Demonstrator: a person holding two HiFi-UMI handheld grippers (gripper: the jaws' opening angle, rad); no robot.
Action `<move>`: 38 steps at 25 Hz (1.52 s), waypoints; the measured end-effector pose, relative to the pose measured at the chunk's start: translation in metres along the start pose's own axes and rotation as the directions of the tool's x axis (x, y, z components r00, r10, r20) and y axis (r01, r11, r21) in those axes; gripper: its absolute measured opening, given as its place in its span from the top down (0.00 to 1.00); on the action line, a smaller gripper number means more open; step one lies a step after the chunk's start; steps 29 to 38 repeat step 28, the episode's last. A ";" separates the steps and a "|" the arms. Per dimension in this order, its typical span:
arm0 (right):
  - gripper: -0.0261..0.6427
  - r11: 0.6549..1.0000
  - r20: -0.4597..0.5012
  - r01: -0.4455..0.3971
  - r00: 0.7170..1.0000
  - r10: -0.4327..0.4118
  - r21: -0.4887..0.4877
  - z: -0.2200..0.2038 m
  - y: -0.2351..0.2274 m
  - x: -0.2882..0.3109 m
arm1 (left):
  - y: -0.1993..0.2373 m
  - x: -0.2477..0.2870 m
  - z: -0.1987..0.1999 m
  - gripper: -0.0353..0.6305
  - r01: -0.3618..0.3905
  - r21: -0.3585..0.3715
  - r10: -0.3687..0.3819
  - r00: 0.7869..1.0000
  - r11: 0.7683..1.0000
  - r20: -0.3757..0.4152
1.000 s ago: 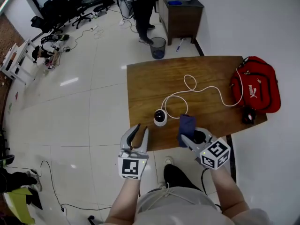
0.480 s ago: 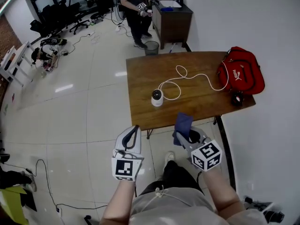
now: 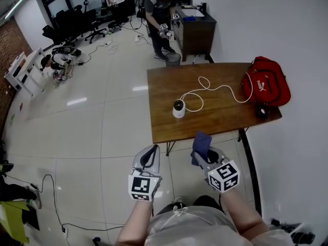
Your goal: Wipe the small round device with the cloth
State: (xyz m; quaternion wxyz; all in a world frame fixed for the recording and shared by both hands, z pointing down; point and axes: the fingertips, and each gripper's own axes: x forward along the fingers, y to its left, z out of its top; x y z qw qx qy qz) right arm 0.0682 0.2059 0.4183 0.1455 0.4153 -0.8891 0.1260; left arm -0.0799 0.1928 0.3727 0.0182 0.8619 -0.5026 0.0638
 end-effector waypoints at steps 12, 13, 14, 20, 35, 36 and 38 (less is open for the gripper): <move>0.81 0.998 -0.022 0.053 0.998 -0.053 -0.015 -0.006 0.004 -0.013 | -0.019 -0.002 -0.005 0.94 0.059 0.032 -0.059 0.998 0.998 -0.011; 0.81 0.999 -0.017 0.051 0.999 -0.051 -0.017 -0.005 0.004 -0.014 | -0.020 -0.003 -0.005 0.94 0.057 0.033 -0.057 0.998 0.998 -0.009; 0.81 0.999 -0.012 0.048 0.999 -0.048 -0.022 -0.003 0.005 -0.015 | -0.021 -0.003 -0.005 0.94 0.057 0.033 -0.057 0.998 0.998 -0.005; 0.81 0.997 0.003 0.041 0.999 -0.041 -0.058 0.005 0.011 -0.015 | -0.019 -0.008 -0.003 0.94 0.063 0.009 -0.063 0.998 0.998 0.007; 0.81 0.997 -0.004 0.049 0.999 -0.049 -0.066 0.006 0.014 -0.017 | -0.019 -0.010 -0.005 0.94 0.081 -0.023 -0.081 0.997 0.996 0.004; 0.81 0.997 -0.004 0.049 0.999 -0.049 -0.066 0.006 0.014 -0.017 | -0.019 -0.010 -0.005 0.94 0.081 -0.023 -0.081 0.997 0.996 0.004; 0.81 0.997 -0.004 0.049 0.999 -0.049 -0.066 0.006 0.014 -0.017 | -0.019 -0.010 -0.005 0.94 0.081 -0.023 -0.081 0.997 0.996 0.004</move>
